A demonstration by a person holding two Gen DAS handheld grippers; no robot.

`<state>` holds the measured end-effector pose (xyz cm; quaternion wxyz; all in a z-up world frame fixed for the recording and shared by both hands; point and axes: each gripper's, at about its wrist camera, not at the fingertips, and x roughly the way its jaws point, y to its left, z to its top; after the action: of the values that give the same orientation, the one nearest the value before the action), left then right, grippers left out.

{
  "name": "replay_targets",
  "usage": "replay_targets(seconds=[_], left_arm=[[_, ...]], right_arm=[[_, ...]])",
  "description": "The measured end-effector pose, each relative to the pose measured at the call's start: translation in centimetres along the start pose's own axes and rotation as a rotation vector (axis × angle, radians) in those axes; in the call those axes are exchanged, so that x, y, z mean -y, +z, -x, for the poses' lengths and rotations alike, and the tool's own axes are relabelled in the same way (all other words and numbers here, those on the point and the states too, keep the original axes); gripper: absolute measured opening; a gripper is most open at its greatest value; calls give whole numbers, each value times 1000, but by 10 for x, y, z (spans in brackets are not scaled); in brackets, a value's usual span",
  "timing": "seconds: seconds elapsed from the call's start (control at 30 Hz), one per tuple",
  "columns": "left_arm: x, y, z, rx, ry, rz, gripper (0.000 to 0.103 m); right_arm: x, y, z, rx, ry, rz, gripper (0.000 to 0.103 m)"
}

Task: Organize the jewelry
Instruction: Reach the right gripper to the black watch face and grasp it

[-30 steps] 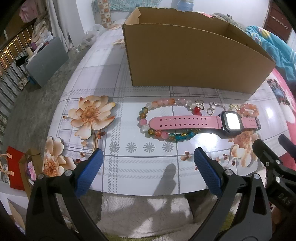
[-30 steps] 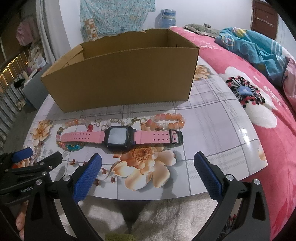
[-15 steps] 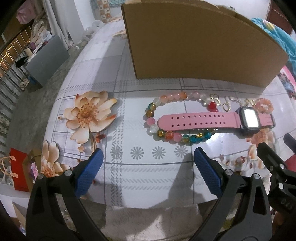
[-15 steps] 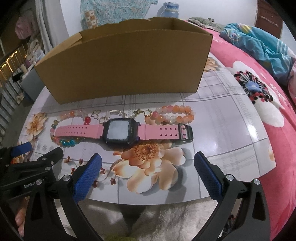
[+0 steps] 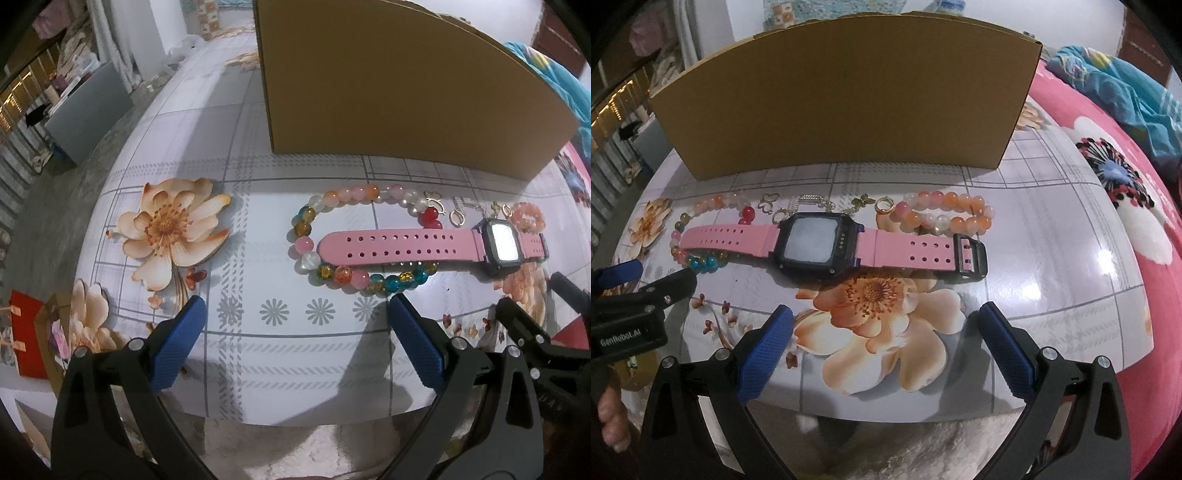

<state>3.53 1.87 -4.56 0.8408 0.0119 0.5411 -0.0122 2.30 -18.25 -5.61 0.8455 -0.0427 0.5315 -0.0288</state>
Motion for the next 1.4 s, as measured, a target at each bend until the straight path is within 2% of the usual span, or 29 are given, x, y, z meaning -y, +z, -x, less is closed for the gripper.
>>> replay_targets(seconds=[0.17, 0.27, 0.37, 0.4, 0.47, 0.5, 0.63, 0.7, 0.77, 0.8, 0.93, 1.1, 1.2, 1.4], left_arm=[[-3, -4, -1, 47, -19, -34, 96], [-3, -6, 2, 67, -30, -61, 96], [-3, -6, 3, 77, -45, -84, 96], [-3, -6, 3, 83, -47, -86, 96], [-4, -8, 4, 110, -55, -95, 96], [-5, -9, 5, 127, -62, -97, 96], [-8, -14, 16, 201, -117, -106, 92], [-6, -16, 23, 236, -132, -136, 80], [-1, -16, 28, 249, -150, -177, 72], [1, -17, 29, 251, -159, -191, 65], [16, -20, 34, 255, -206, -265, 51], [39, -26, 35, 260, -232, -378, 47], [53, -27, 37, 277, -231, -456, 47], [83, -34, 38, 332, -141, -652, 47]], right_arm=[[17, 3, -5, -8, 36, 55, 97], [32, 3, -4, 16, 67, 84, 97], [49, 7, 15, 120, 179, 101, 97], [51, 12, 22, 145, 223, 143, 97], [49, 19, 25, 161, 269, 231, 93], [46, 25, 25, 162, 300, 291, 87], [34, 38, 13, 125, 360, 472, 70], [25, 39, 6, 107, 348, 575, 66], [18, 38, -1, 78, 335, 661, 62], [15, 35, -4, 62, 334, 700, 60], [8, 33, -14, 2, 327, 807, 52], [-5, 42, -14, -42, 355, 846, 50], [-4, 49, -16, -86, 409, 835, 50], [13, 71, -22, -201, 572, 724, 50]])
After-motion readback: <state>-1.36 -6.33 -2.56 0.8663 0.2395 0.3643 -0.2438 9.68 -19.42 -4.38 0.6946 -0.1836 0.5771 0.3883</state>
